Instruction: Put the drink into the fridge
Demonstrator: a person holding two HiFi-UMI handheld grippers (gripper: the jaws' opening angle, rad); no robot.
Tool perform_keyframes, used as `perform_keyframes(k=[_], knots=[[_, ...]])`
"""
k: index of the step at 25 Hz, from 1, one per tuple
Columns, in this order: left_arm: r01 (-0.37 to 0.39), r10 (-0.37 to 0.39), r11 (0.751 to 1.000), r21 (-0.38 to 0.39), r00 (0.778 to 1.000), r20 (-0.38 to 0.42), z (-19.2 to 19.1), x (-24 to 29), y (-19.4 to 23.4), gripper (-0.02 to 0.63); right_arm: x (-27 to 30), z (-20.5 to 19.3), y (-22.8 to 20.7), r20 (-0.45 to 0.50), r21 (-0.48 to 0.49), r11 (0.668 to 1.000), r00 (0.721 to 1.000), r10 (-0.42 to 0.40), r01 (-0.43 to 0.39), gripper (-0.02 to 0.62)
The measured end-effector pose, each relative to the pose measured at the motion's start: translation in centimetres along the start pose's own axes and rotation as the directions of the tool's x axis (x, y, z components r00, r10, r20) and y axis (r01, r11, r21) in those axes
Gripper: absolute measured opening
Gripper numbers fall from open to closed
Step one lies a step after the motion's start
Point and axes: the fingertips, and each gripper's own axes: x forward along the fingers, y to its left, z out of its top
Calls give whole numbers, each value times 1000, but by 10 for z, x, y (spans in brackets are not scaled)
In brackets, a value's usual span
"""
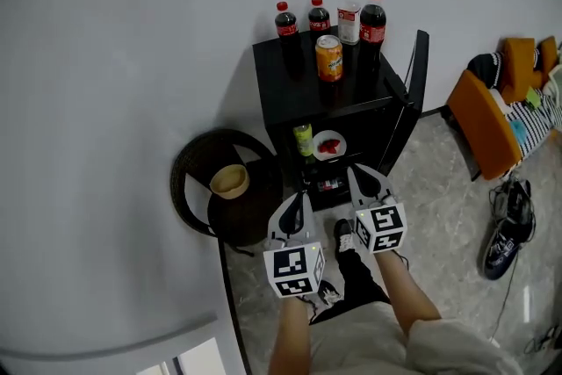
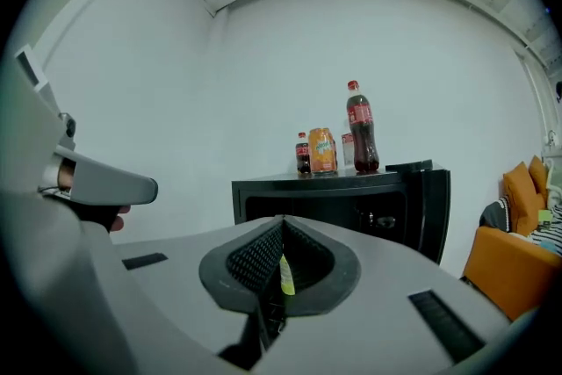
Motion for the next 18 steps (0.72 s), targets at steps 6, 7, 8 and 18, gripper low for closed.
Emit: perform_keyframes(k=[6, 7, 8, 18], knots=[[10, -11, 1000, 8, 1000, 28, 23, 12, 0, 9, 7, 26, -8, 38, 36, 999, 999, -11, 10, 6], [12, -13, 1000, 19, 999, 34, 30, 17, 0, 9, 12, 33, -11, 45, 35, 999, 999, -14, 12, 8], [13, -14, 999, 31, 999, 41, 38, 23, 1, 9, 17, 41, -15, 53, 30, 999, 998, -17, 16, 8], [57, -69, 994, 93, 989, 131, 116, 108, 10, 9, 115, 128, -52, 108, -15, 998, 992, 67, -66, 225]])
